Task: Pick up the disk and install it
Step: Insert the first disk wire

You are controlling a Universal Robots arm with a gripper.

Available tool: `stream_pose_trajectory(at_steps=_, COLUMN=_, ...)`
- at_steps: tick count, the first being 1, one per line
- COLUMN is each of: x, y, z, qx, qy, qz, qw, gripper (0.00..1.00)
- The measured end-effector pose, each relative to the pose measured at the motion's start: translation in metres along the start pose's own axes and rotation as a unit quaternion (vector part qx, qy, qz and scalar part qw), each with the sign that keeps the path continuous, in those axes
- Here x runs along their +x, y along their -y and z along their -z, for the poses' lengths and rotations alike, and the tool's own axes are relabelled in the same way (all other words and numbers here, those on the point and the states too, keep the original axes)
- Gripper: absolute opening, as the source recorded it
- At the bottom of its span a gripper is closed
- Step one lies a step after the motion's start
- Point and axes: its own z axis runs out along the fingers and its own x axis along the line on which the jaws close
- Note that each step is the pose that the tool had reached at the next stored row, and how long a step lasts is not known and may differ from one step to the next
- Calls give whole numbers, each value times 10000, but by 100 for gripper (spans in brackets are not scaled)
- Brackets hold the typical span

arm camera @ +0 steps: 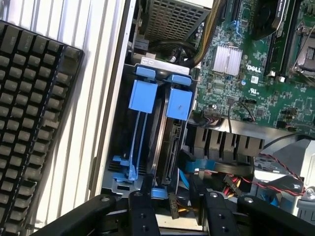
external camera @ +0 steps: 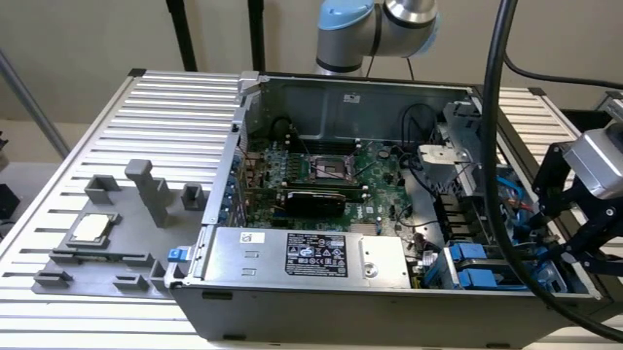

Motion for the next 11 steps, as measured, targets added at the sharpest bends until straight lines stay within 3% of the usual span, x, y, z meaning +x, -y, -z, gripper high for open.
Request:
stream_pose_trajectory(at_steps=3, x=0, y=-1, z=0, qx=-37, qy=7, qz=-6, qw=10000, gripper=100)
stream_pose_trajectory(at_steps=11, x=0, y=3, z=1, qx=-54, qy=9, qz=-8, qw=10000, gripper=100)
